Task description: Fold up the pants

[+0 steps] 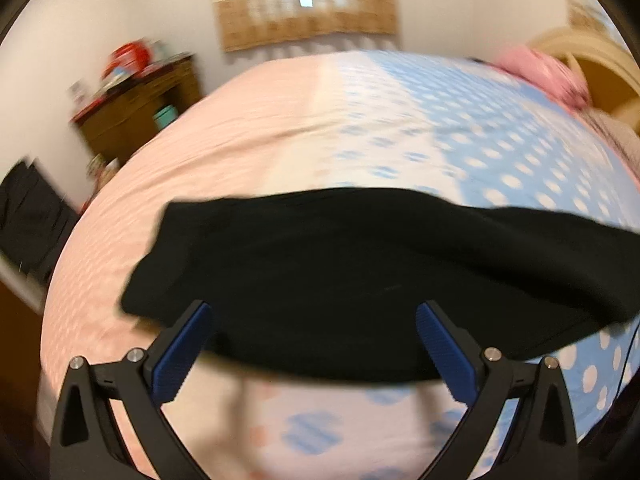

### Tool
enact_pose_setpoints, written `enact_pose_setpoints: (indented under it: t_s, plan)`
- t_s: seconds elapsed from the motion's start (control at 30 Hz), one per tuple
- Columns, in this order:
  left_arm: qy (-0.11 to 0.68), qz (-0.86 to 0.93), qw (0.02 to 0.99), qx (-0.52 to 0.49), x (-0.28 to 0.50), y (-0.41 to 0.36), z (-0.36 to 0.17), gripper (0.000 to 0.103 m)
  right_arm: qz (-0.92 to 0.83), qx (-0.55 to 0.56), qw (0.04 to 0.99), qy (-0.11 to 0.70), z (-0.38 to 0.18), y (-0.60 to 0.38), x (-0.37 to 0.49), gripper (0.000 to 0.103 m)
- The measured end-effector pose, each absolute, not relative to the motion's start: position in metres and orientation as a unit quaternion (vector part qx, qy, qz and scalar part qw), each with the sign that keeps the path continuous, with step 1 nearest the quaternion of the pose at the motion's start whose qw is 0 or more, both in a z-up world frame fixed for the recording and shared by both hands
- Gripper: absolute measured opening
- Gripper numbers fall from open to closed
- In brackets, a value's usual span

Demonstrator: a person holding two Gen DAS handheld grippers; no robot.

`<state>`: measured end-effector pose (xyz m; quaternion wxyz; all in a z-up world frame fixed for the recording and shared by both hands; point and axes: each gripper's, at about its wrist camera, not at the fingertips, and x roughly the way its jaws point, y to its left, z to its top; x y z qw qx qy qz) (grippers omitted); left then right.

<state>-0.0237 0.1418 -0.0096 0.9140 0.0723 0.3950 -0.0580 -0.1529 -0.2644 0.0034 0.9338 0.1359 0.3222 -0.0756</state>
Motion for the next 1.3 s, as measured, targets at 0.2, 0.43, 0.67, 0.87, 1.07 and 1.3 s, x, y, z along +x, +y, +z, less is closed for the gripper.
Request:
enact_pose_setpoints:
  t_s: [0.2,0.43,0.67,0.87,1.07,1.3]
  plan:
    - [0.406,0.008,0.914,0.017,-0.036,0.204,-0.021,0.103,0.171,0.178,0.894,0.374,-0.038,-0.131,-0.074,0.011]
    - [0.394,0.04,0.918,-0.007,-0.036,0.24,-0.026,0.103,0.155,0.32,0.836,0.418,-0.106,-0.113,-0.032,0.011]
    - [0.388,0.037,0.92,-0.044,-0.034,0.26,-0.031,0.103,0.151,0.428,0.796,0.4,-0.121,-0.123,-0.024,0.011]
    - [0.388,0.023,0.919,-0.071,-0.032,0.269,-0.034,0.103,0.171,0.471,0.779,0.376,-0.131,-0.119,-0.014,0.011]
    - [0.381,-0.007,0.919,-0.104,-0.029,0.272,-0.03,0.103,0.19,0.403,0.804,0.393,-0.123,-0.093,-0.011,0.005]
    - [0.389,-0.036,0.904,-0.174,0.004,0.266,-0.034,0.091,0.253,0.341,0.805,0.414,-0.115,-0.054,-0.02,0.005]
